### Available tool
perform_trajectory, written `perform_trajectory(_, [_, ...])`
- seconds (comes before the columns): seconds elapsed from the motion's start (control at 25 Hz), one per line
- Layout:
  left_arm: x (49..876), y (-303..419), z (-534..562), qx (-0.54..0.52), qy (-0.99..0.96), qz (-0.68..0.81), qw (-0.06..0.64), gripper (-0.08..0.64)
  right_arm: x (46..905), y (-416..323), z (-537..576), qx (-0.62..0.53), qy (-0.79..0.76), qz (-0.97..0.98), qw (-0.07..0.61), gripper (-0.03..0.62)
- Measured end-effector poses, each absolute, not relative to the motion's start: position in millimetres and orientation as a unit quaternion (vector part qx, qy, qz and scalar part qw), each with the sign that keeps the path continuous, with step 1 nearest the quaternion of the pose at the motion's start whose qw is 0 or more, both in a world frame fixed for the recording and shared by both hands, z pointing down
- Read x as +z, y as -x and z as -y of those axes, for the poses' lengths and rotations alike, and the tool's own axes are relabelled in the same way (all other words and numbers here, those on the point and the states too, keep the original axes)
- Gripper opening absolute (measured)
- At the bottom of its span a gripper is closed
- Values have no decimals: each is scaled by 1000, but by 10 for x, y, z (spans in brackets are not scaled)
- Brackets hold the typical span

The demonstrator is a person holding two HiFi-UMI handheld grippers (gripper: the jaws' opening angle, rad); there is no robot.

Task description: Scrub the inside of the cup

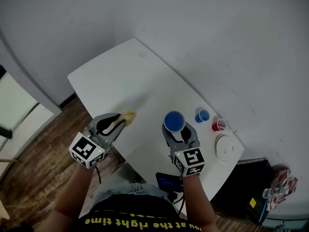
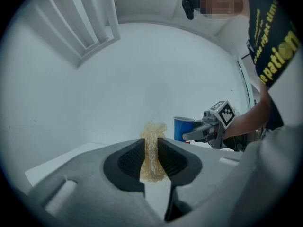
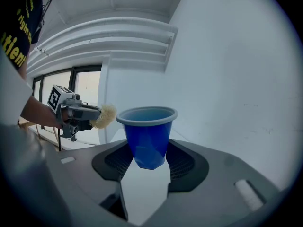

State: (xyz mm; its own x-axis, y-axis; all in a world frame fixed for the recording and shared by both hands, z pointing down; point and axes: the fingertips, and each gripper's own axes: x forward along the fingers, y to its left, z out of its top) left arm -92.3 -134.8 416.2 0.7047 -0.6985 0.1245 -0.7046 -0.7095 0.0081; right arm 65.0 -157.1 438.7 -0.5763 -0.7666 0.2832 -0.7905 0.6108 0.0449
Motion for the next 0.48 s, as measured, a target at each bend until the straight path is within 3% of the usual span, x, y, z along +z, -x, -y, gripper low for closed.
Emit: perform_trajectory(0.48, [4146, 905, 1352, 56, -923, 379, 23, 87, 4372, -651, 1555, 39, -437, 888, 136, 227])
